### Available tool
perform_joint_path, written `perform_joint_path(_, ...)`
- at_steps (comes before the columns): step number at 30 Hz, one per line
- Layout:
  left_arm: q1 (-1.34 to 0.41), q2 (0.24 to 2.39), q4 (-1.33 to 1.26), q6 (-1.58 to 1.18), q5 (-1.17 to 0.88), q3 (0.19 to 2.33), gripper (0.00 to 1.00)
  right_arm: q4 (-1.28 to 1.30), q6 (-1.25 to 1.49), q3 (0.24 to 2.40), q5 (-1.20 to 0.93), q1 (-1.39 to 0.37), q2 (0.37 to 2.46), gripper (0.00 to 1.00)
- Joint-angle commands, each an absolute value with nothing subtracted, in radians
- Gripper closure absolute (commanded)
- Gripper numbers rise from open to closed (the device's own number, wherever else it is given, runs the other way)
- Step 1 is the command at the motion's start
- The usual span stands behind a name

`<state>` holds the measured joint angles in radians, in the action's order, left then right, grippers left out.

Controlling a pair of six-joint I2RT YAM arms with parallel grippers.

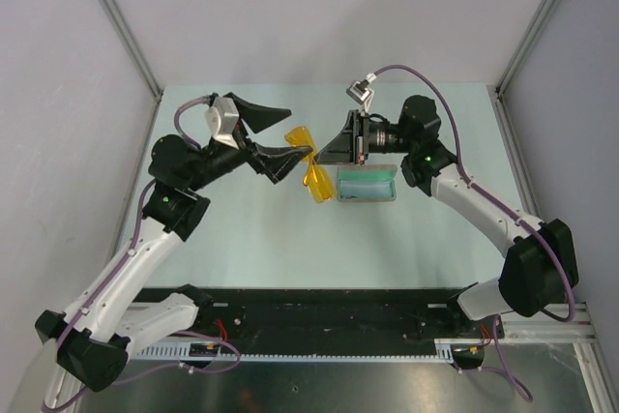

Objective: Organize the sunglasses
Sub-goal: Fold the left temple of the sunglasses on the sunglasses.

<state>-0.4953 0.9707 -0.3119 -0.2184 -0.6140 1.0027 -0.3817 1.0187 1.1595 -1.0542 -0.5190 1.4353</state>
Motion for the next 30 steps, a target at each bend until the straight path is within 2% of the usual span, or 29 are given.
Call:
perform_joint_path(1, -0.511, 0.968, -0.337, -0.209, -0.629, 0.988, 0.0, -0.46, 1.055, 1.183, -1.057, -0.523, 1.391, 1.0)
perform_joint_path(20, -0.532, 0.953, -0.337, -0.153, -0.631, 0.946, 0.0, -0.532, 1.146, 1.187, -1.058, -0.525, 1.348, 1.0)
perform_joint_path(27, -0.531, 0.911, -0.337, -0.146, -0.548, 1.02, 0.0, -0.388, 1.033, 1.187, -0.994, -0.491, 1.358, 1.0)
perform_joint_path(30, -0.531, 0.875, -0.337, -0.146, -0.416, 1.023, 0.0, -0.328, 0.991, 1.187, -0.962, -0.445, 1.371, 1.0)
